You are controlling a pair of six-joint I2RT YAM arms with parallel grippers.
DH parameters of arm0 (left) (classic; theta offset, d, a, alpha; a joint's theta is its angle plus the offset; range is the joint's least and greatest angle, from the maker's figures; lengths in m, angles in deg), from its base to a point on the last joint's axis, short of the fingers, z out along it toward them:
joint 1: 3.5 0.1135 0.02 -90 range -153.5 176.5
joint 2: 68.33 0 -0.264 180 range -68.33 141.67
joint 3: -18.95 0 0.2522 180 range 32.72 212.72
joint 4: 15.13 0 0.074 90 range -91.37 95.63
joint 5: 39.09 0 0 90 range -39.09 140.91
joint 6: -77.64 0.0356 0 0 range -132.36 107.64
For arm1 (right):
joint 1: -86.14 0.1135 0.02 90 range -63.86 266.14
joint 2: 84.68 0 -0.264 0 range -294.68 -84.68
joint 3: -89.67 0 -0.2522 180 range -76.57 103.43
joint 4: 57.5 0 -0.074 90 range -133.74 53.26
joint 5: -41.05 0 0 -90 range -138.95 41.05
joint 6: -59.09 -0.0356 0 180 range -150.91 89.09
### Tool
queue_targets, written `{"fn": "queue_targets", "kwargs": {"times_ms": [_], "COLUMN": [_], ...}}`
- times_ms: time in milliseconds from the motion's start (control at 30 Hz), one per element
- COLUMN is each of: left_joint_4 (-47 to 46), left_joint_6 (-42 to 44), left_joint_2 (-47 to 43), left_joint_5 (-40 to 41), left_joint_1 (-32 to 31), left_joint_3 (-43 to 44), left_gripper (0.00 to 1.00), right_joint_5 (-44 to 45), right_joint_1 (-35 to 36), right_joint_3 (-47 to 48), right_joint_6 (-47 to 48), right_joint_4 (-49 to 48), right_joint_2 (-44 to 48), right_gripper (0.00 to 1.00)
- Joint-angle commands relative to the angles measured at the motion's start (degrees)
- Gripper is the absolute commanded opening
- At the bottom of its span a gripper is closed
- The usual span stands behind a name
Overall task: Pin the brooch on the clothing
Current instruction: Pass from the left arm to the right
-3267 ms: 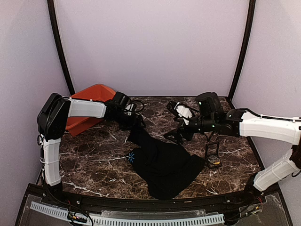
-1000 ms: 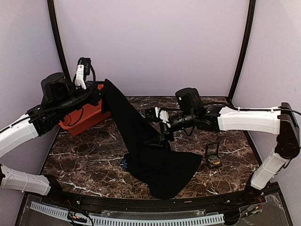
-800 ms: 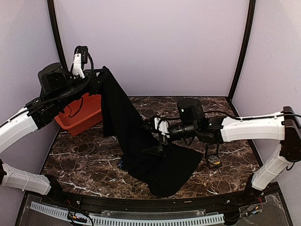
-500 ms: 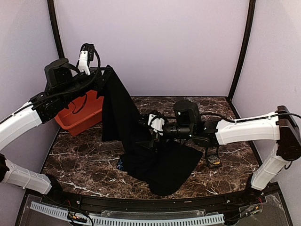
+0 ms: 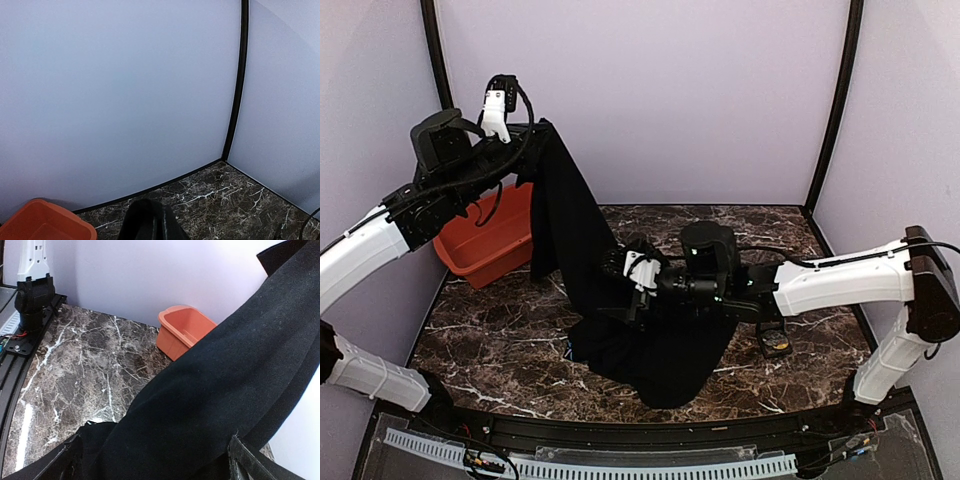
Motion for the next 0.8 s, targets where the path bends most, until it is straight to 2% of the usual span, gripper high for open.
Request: {"fn": "queue_targets", "kwargs": {"times_ms": [0, 100, 267, 500, 767], "left_joint_4": [-2.85, -2.68, -3.82, -4.93, -4.90], "left_joint_6": [2.63, 2.65, 4.92, 5.23, 4.42], "left_joint_2": [0.88, 2.10, 2.57, 2.97, 5.08], "left_joint_5": [-4.36, -11.61, -20.59, -27.93, -31.64], "left_joint_1": [-0.19, -0.18, -0.19, -0.21, -0.70], "left_joint_3": [3.10, 3.91, 3.62, 2.52, 2.78], "left_gripper": [0.01, 0.01, 0.01, 0.01, 0.01], "right_joint_5": [8.96, 10.58, 8.33, -3.71, -18.87], "right_joint_1": [0.75, 0.56, -1.95, -9.60, -10.16], "right_joint_3": [0.36, 3.14, 9.14, 13.60, 20.52], "right_joint_6": [1.31, 2.97, 4.39, -2.78, -5.59], "right_joint_4": [-3.62, -4.57, -6.08, -7.70, -0.40], "right_joint_2": [0.79, 1.48, 2.12, 2.38, -2.74], "right_gripper": [0.99, 0.99, 0.99, 0.99, 0.99]}}
